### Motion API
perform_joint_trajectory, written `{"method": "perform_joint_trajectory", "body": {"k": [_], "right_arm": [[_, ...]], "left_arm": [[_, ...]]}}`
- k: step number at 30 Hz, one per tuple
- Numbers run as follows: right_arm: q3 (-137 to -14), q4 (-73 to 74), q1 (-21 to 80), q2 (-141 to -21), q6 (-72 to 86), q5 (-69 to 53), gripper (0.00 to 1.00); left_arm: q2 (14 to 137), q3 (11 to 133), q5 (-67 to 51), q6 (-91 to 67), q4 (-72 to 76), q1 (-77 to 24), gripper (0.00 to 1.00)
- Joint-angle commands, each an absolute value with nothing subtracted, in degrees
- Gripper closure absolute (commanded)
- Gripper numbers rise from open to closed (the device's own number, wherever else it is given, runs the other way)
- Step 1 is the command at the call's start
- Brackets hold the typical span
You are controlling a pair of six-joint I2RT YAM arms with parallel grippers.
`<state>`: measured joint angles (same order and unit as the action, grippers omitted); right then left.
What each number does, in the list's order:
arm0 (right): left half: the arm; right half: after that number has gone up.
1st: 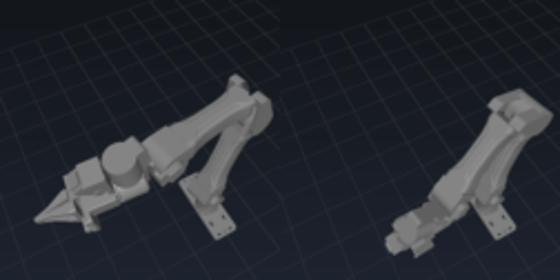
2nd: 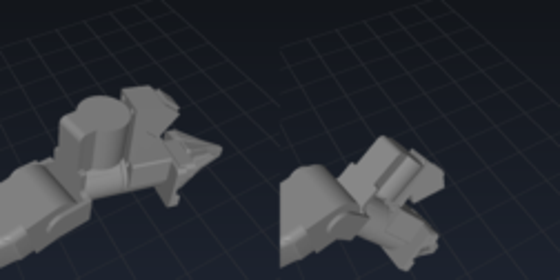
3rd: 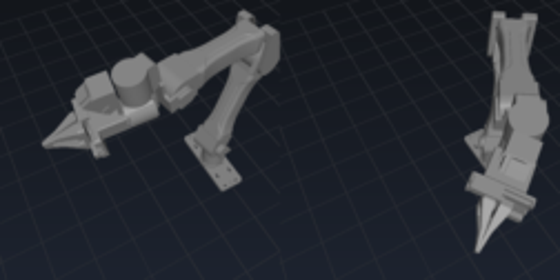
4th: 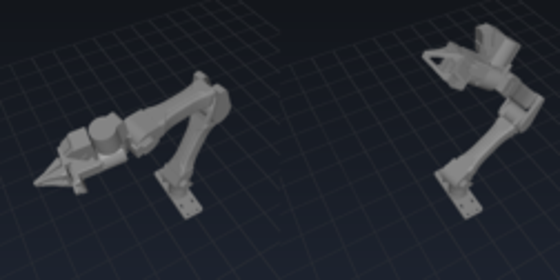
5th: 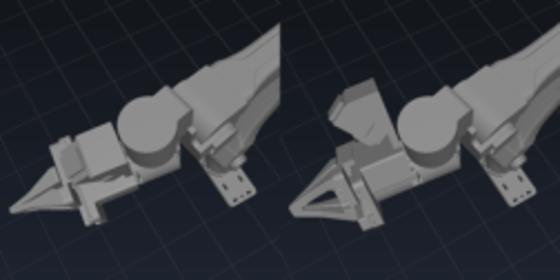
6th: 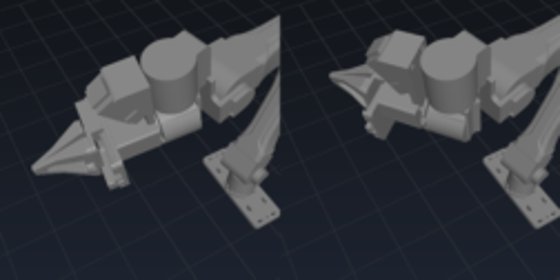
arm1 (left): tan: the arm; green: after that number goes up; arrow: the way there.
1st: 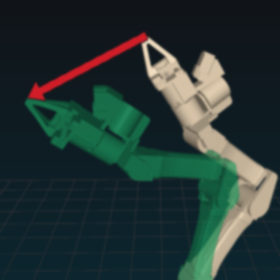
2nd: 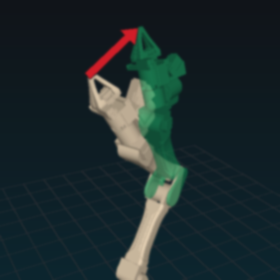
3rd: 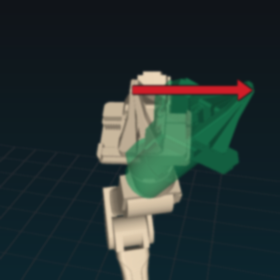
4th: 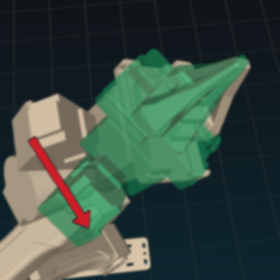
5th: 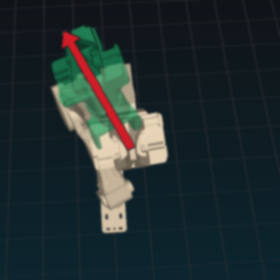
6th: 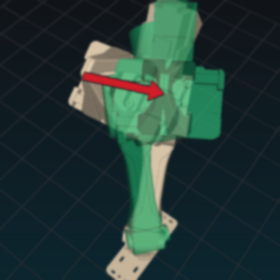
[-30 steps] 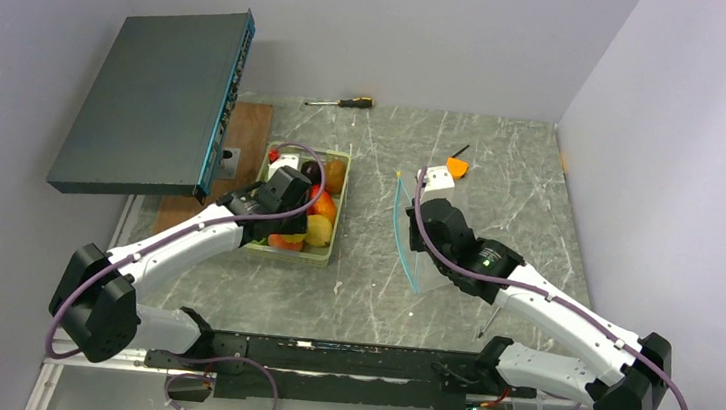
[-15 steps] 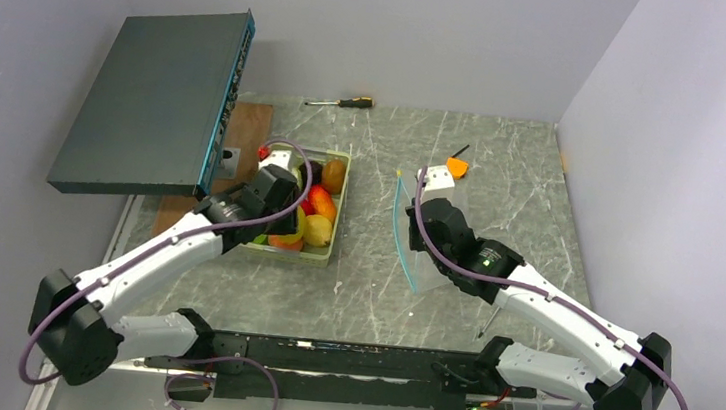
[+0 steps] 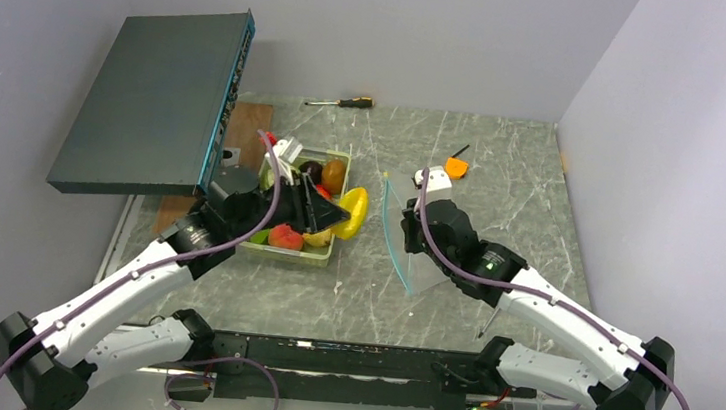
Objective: Place the food in the zip-top bag and seal the zipper
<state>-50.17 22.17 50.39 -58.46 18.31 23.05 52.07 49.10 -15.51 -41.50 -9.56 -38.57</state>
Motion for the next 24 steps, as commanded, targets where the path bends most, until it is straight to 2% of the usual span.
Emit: {"method": "perform_joint_trajectory", "body": {"k": [1,6,13,17,24], "right_arm": [[-49.43,17.67,50.5,-55.96,17.23,18.28,1.0],[-48.54,16.37,50.56,-54.86,17.48,16.02,1.0],[-47.48,15.74,50.53,-51.93,18.23,18.46,1.0],[-46.71,15.31,50.55,-50.06,18.62,20.61,1.0],[-45.95,13.07,50.59,-50.43,18.25,15.94,1.0]], "left_arm": [[56.01,48.36,-25.82,-47.64,8.33,-41.01,0.68],[62.81,45.91,-26.15,-52.79,19.99,-42.26,0.68],[68.9,44.51,-23.48,-56.26,17.74,-43.03,0.76],[67.83,42.29,-21.54,-56.12,16.41,-43.77,0.75],[70.68,45.44,-22.21,-56.17,13.24,-44.47,0.74]]}}
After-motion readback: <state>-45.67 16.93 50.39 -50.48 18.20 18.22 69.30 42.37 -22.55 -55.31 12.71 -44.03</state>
